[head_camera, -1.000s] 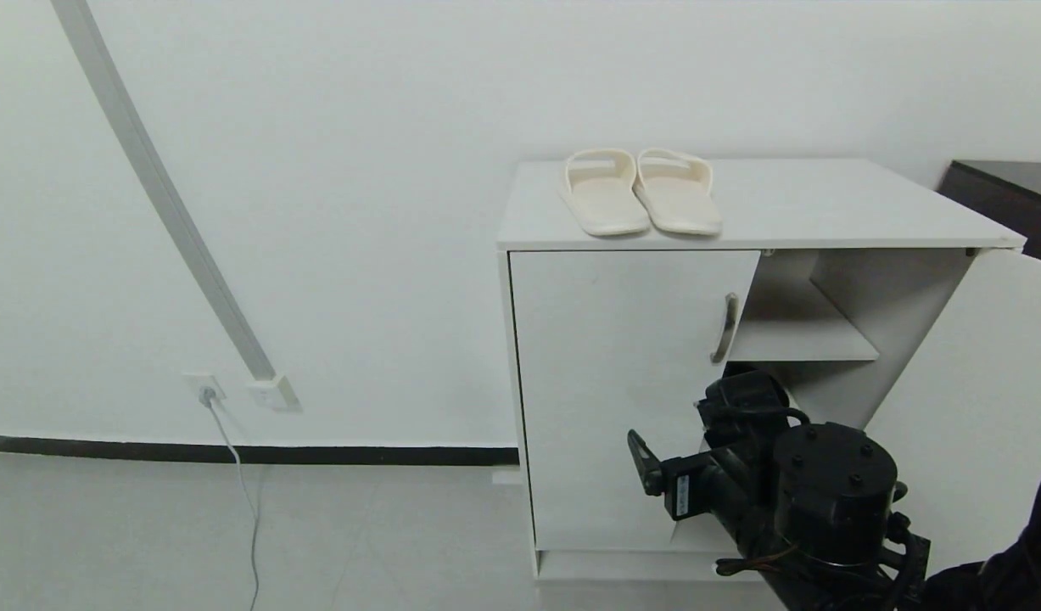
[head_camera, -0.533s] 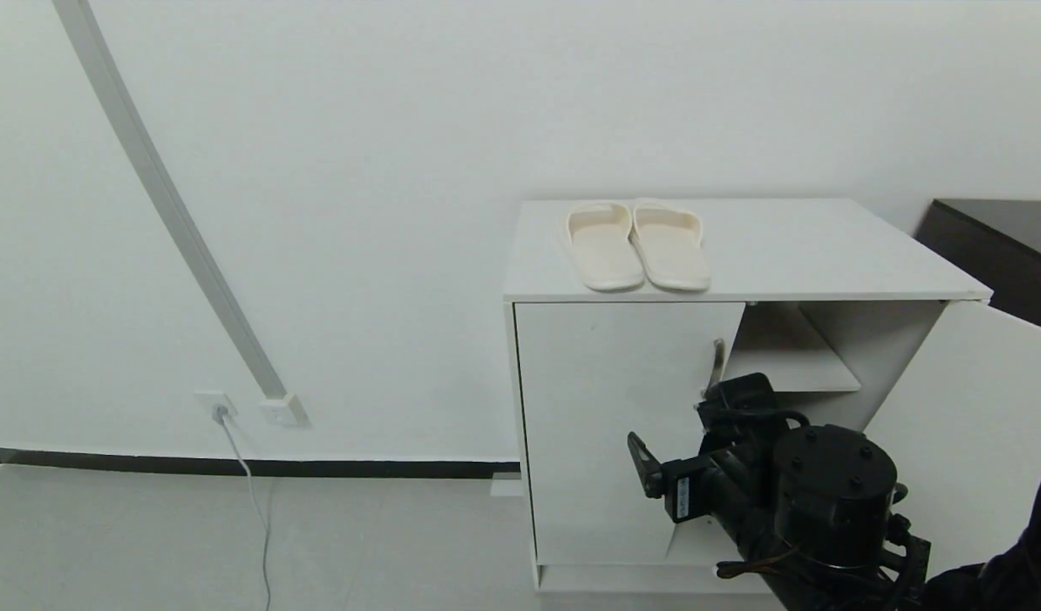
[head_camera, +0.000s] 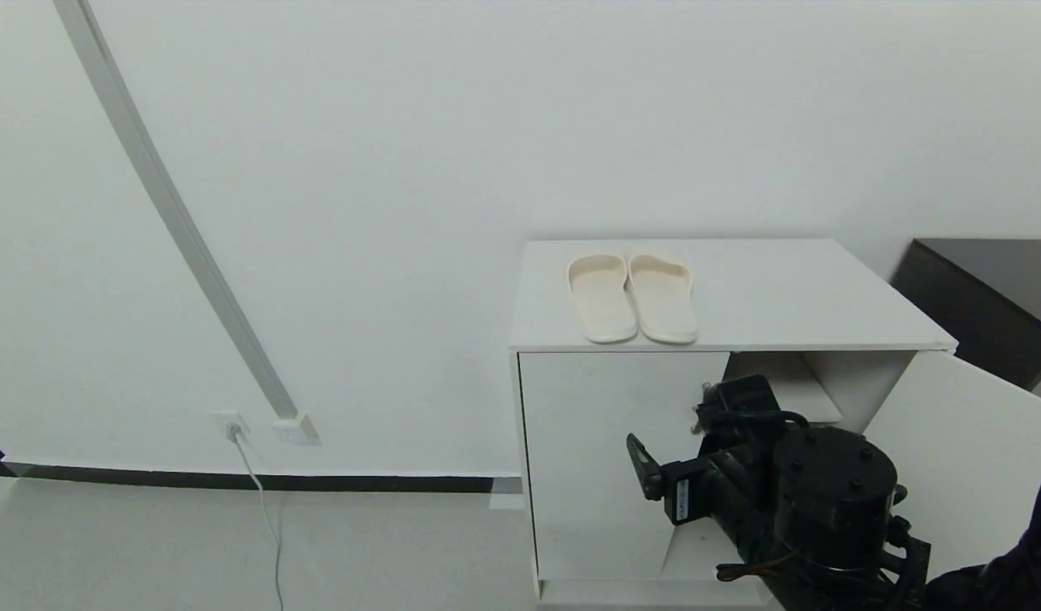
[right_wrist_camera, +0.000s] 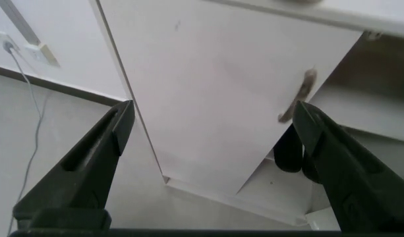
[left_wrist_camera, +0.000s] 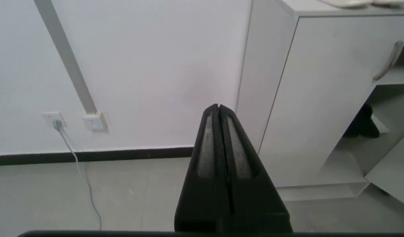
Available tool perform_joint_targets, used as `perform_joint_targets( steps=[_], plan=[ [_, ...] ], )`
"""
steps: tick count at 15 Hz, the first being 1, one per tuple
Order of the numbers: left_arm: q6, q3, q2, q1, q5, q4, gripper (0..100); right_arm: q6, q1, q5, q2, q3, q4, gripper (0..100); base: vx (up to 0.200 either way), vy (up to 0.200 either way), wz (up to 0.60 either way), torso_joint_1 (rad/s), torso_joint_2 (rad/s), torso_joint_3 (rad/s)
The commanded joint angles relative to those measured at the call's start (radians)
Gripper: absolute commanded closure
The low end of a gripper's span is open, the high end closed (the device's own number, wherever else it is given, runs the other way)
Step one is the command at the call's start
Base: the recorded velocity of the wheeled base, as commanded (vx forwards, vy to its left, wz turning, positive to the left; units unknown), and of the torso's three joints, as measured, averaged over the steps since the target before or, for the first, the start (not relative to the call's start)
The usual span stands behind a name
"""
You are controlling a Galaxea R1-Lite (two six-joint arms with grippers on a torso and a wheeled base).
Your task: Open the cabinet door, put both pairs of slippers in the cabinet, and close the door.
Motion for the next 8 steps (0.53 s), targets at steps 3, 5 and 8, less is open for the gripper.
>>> perform_joint_targets(
  steps=[3, 5, 8],
  plan=[
    [0.004, 0.0, 0.001, 0.0, -0.001, 0.0, 100, 0.0, 0.001, 0.0, 0.003, 0.003, -0.025, 0, 0.0, 0.0, 0.0, 0.258, -0.59, -0.326],
    [0.0, 0.0, 0.001, 0.0, -0.001, 0.0, 100, -0.002, 0.001, 0.0, 0.012, 0.003, -0.045, 0, 0.0, 0.0, 0.0, 0.071, -0.19, -0.098],
    [0.003, 0.0, 0.001, 0.0, -0.001, 0.0, 100, -0.02, -0.038, 0.006, 0.011, -0.098, 0.02, 0, 0.0, 0.0, 0.0, 0.0, 0.0, 0.0]
  ],
)
